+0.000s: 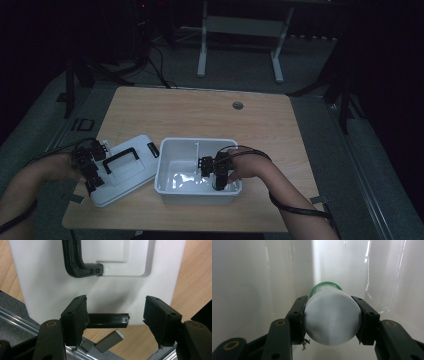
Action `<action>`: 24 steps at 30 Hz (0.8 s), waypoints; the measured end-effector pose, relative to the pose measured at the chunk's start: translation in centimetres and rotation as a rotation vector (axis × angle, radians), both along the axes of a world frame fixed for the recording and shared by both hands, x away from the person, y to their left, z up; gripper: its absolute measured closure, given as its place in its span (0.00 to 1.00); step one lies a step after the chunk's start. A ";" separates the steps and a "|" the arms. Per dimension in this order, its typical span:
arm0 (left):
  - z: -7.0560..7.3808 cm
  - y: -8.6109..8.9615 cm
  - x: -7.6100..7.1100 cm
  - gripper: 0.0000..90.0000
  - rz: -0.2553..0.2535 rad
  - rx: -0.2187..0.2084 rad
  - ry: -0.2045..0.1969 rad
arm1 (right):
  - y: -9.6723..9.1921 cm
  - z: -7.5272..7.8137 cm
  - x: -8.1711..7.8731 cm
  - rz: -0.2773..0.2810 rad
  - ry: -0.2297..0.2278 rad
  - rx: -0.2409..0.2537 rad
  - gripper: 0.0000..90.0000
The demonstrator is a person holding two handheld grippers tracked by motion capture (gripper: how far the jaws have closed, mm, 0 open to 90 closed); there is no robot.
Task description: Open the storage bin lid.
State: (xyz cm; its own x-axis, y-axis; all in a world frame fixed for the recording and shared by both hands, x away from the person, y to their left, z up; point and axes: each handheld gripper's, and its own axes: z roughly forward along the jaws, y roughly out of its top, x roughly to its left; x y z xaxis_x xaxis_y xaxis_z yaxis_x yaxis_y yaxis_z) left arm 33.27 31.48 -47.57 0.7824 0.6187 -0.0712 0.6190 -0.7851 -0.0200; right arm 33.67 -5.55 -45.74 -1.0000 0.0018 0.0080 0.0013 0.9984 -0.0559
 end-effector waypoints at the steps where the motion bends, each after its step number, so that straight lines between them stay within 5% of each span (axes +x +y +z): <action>1: -0.1 0.0 0.0 0.39 -0.001 0.002 0.001 | 0.1 -0.2 0.0 0.000 0.005 -0.001 0.56; 24: -0.1 0.1 -0.2 0.39 -0.007 -0.007 -0.002 | 1.4 -2.9 0.3 0.015 0.003 -0.044 0.56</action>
State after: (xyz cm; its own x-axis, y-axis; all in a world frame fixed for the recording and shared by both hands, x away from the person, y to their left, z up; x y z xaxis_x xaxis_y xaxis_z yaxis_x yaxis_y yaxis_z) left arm 33.10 31.54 -47.63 0.7867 0.6129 -0.0743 0.6137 -0.7894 -0.0134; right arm 33.95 -4.11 -48.64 -0.9999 -0.0129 0.0111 -0.0140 0.9950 -0.0992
